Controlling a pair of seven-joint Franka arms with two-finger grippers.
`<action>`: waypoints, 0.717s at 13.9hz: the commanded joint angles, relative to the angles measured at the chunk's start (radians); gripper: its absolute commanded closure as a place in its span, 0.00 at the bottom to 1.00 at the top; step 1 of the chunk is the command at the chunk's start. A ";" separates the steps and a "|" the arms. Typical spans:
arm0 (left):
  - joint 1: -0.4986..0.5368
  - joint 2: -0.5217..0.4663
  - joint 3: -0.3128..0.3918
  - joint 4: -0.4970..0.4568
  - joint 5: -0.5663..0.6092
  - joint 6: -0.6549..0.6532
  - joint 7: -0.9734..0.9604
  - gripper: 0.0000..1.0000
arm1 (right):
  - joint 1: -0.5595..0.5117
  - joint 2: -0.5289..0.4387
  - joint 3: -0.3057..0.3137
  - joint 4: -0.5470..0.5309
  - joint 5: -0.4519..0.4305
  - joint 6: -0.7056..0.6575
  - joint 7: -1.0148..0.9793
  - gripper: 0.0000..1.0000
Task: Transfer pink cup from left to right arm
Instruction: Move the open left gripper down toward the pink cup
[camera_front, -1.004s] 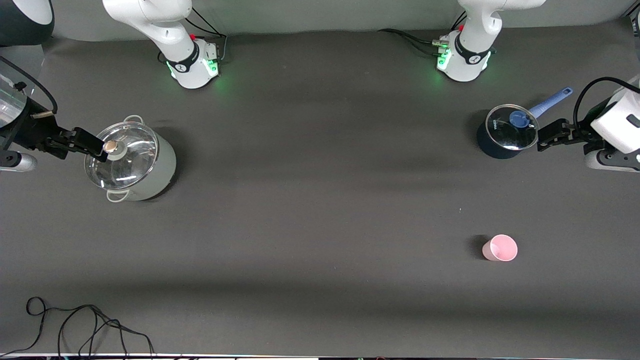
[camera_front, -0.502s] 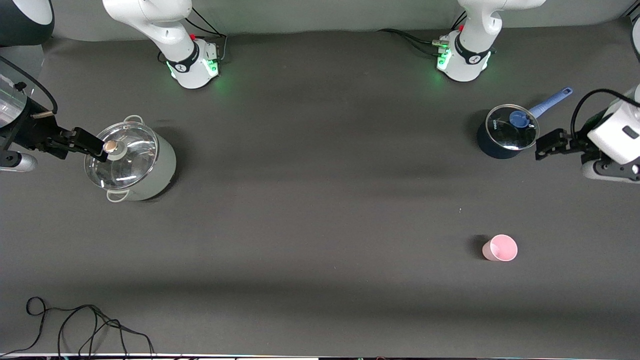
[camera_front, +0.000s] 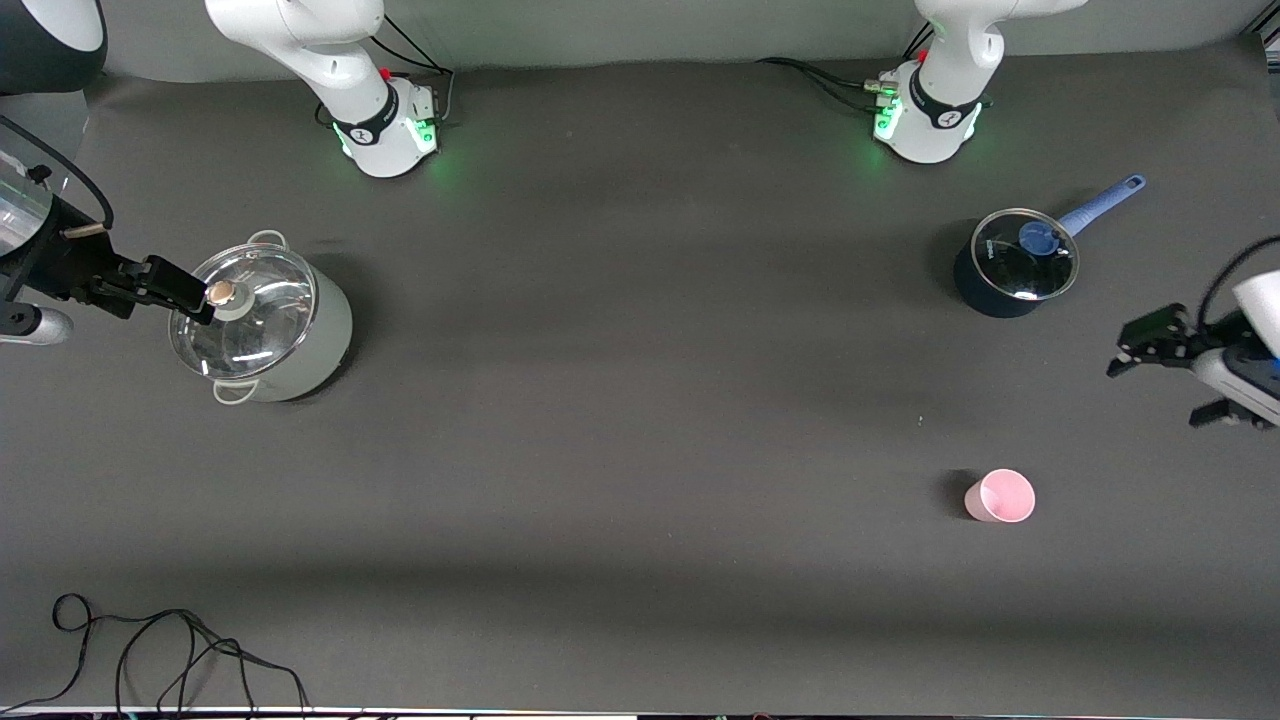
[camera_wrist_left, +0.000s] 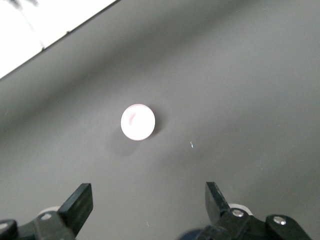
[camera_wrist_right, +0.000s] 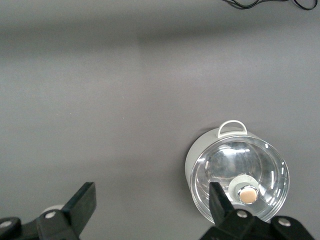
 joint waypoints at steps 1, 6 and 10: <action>0.089 0.093 -0.004 0.032 -0.169 0.023 0.286 0.00 | -0.001 0.009 -0.001 0.026 -0.006 -0.020 -0.007 0.00; 0.246 0.286 -0.006 0.029 -0.534 0.003 0.799 0.00 | 0.001 0.008 0.001 0.024 -0.006 -0.024 -0.003 0.00; 0.327 0.437 -0.009 0.029 -0.740 -0.031 1.072 0.00 | 0.001 0.006 0.001 0.021 -0.006 -0.026 -0.003 0.00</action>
